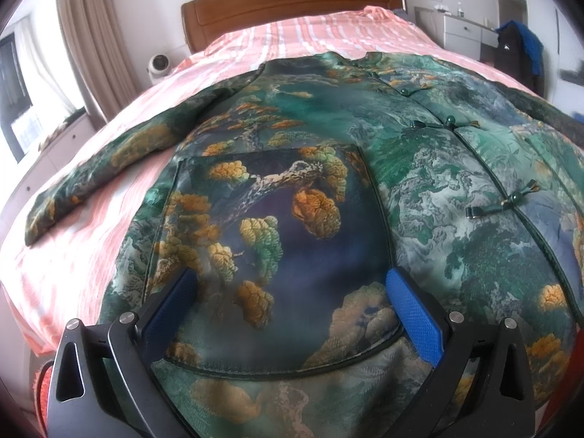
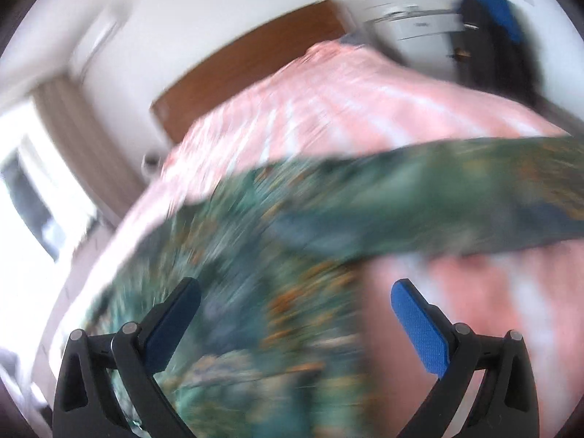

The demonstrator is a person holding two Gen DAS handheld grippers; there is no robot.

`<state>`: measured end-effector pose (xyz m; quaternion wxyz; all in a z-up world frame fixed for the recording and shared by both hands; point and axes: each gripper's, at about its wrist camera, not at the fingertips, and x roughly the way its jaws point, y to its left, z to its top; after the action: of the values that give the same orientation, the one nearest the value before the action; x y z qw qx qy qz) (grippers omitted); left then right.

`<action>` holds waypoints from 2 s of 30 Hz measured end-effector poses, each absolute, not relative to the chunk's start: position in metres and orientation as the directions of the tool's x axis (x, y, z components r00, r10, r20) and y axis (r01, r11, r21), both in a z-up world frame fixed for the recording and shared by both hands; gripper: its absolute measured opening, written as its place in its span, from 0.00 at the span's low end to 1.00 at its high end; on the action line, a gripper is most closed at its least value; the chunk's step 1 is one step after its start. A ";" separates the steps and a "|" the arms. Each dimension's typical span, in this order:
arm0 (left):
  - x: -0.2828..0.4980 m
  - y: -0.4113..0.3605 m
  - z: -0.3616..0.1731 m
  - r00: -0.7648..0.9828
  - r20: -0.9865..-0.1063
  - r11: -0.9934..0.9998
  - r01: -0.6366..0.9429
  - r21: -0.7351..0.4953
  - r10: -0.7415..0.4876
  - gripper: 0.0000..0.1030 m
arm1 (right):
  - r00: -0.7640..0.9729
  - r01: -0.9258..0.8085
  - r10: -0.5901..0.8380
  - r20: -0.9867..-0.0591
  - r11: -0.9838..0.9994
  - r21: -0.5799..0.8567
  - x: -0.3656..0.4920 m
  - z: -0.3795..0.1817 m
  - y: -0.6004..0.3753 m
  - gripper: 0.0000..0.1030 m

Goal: Fold large clothes

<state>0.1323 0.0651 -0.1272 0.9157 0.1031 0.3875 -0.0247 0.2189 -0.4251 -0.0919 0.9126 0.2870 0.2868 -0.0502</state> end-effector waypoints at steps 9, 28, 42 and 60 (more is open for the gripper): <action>0.136 0.064 -0.127 0.698 -0.715 0.978 0.120 0.171 0.039 1.00 | 0.810 0.586 -0.185 -0.557 0.316 0.746 0.095 -0.143 -0.596 0.86; 0.134 0.064 -0.126 0.697 -0.716 0.978 0.123 0.168 0.036 1.00 | 0.923 0.232 -0.004 -0.384 0.804 0.548 0.253 0.046 -0.453 0.14; 0.130 0.067 -0.125 0.691 -0.723 0.978 0.137 0.156 0.019 1.00 | 0.704 -0.055 0.396 -0.589 0.858 0.511 0.347 -0.032 -0.184 0.84; 0.130 0.067 -0.113 0.684 -0.729 0.982 0.153 0.113 -0.023 1.00 | 0.784 -0.028 0.067 -0.617 0.997 0.073 0.118 -0.050 -0.245 0.92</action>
<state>0.1299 0.0671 -0.1131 0.9138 0.0825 0.3948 -0.0480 0.1177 -0.2446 -0.0501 0.9440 0.0300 0.3275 0.0253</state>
